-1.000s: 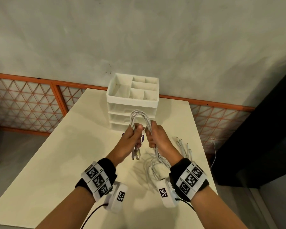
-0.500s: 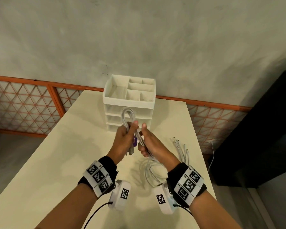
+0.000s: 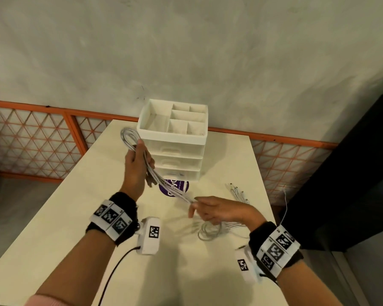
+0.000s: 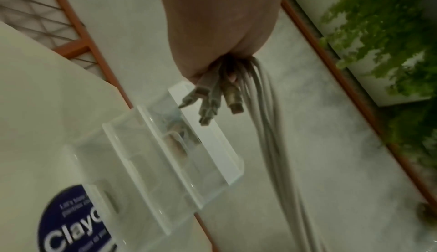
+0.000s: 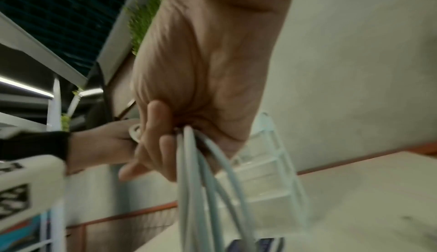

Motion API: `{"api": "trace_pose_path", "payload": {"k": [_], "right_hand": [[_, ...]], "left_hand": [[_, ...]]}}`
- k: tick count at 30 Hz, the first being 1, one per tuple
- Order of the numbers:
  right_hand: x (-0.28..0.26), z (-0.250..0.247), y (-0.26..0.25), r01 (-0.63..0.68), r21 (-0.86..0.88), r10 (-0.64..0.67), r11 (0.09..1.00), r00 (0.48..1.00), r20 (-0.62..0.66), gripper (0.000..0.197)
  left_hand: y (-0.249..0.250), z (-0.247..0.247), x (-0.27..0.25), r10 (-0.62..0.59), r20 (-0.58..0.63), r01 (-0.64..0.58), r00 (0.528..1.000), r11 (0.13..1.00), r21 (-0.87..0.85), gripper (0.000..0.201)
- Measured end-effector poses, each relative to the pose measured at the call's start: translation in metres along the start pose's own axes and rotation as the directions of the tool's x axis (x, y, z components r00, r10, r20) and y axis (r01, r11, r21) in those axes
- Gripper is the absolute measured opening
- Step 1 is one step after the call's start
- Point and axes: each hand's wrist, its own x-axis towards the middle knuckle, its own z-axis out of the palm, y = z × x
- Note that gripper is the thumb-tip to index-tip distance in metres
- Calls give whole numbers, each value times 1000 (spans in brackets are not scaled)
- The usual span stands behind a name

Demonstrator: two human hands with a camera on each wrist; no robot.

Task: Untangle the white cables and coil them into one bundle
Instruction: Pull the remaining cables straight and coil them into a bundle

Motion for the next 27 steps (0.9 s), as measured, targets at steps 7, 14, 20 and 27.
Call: {"api": "trace_pose_path", "payload": {"k": [7,14,20,27], "right_hand": [[-14,-39,-24,140,-248,-227,959,902,-367,25],[-13,-40,-62,151,-380,-326,912,831,-451,7],[-10,-33,-69,47,-554,-366,831,797,-480,16],[-7,-33,-77,14,-655,-397,756,805,-441,14]], "left_hand": [[-10,6,-14,-113,402,21,909,974,226,48],[0,39,-33,-213,576,31,789,951,309,50],[8,46,-36,-290,626,170,724,954,246,43],[7,56,-39,-345,486,313,803,938,149,39]]}}
